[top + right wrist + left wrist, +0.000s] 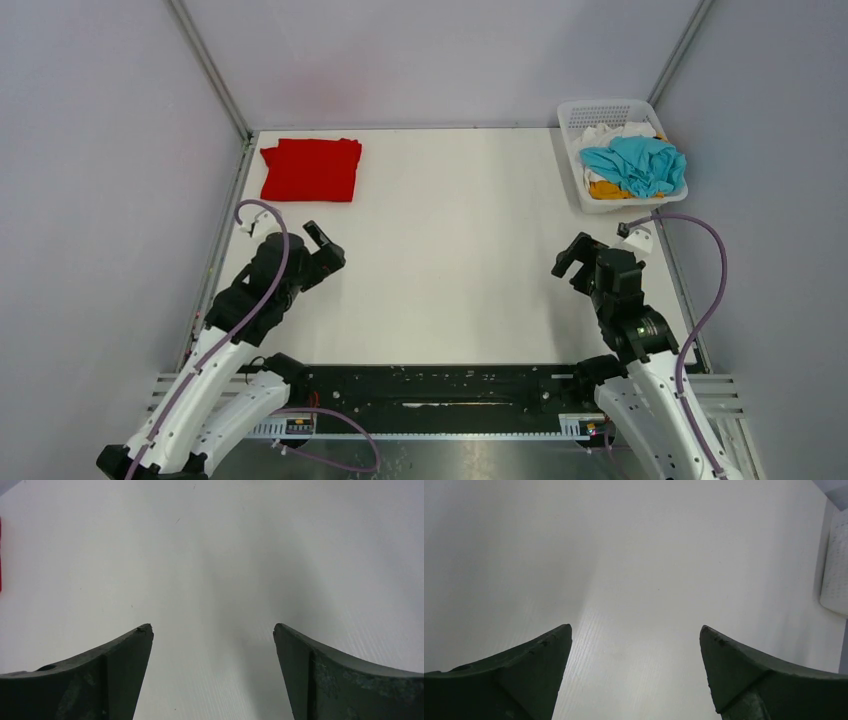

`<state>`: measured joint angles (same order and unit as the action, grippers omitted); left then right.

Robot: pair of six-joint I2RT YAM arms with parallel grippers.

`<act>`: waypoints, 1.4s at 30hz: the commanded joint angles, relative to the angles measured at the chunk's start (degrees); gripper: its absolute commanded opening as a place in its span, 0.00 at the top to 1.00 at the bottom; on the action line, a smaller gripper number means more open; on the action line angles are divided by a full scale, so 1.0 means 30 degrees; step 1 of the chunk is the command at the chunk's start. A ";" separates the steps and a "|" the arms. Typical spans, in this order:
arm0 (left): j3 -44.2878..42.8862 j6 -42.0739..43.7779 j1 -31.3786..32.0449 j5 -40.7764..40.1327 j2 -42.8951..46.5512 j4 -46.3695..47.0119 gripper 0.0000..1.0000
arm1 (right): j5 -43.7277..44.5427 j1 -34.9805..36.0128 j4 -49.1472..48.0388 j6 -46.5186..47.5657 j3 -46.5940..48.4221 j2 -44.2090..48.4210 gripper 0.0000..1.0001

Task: Fold and stack the t-shirts
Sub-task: Grab crumpled tshirt from bin with the right arm

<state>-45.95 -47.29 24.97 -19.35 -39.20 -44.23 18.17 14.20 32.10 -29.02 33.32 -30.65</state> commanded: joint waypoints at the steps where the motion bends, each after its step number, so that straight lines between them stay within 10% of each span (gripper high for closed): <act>1: -0.0394 -0.0275 0.0084 -0.0174 0.0516 0.0228 0.01 | 0.0648 -0.0015 -0.0705 -0.0380 0.0842 0.0475 0.01; 16: -0.2740 0.0030 0.0084 0.0337 -0.1541 0.0751 0.01 | -0.0076 -0.0011 -0.7793 0.0428 0.2631 -0.3818 0.01; 42: -0.0199 0.0304 0.0114 0.0285 -0.0723 0.5406 0.01 | 0.0656 -0.9178 0.2526 0.1871 3.0883 -3.0839 0.00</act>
<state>-48.53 -45.93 25.10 -19.22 -43.33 -33.26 20.27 -11.46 30.81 -23.38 114.59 -115.81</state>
